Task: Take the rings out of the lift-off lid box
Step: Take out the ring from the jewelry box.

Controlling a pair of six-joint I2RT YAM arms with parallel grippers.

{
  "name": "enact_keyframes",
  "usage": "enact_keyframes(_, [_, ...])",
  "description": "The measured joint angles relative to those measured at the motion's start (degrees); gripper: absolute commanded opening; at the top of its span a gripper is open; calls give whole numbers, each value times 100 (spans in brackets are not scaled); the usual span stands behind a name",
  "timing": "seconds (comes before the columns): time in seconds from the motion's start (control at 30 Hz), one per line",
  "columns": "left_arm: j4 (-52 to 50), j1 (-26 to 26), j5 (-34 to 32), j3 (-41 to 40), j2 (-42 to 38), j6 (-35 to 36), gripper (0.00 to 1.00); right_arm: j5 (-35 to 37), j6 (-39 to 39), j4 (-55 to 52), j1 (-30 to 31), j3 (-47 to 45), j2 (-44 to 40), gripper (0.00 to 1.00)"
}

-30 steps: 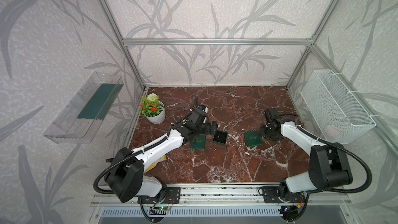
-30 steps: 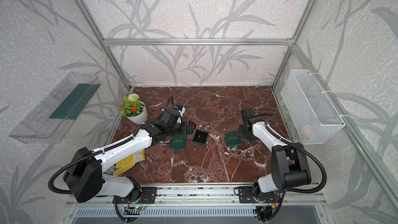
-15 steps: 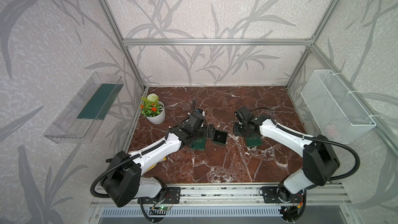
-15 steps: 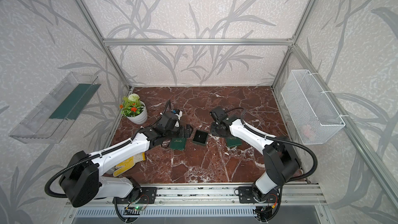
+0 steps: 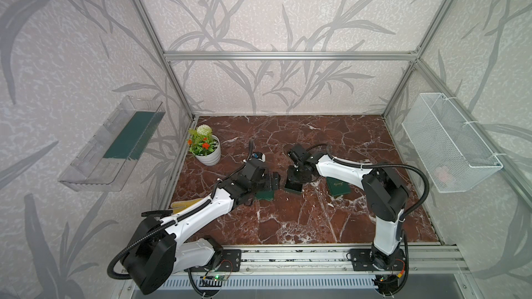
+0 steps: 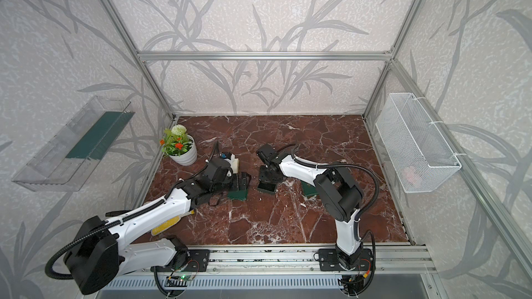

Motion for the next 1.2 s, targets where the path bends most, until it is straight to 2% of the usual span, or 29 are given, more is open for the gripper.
enact_keyframes(0.4, [28, 70, -35, -90, -26, -4, 99, 435, -96, -396, 227, 520, 382, 23])
enact_keyframes(0.9, [160, 133, 28, -153, 210, -22, 99, 881, -129, -778, 348, 619, 459, 1])
enact_keyframes(1.2, [330, 140, 240, -129, 544, -90, 98, 931, -122, -772, 361, 544, 348, 0])
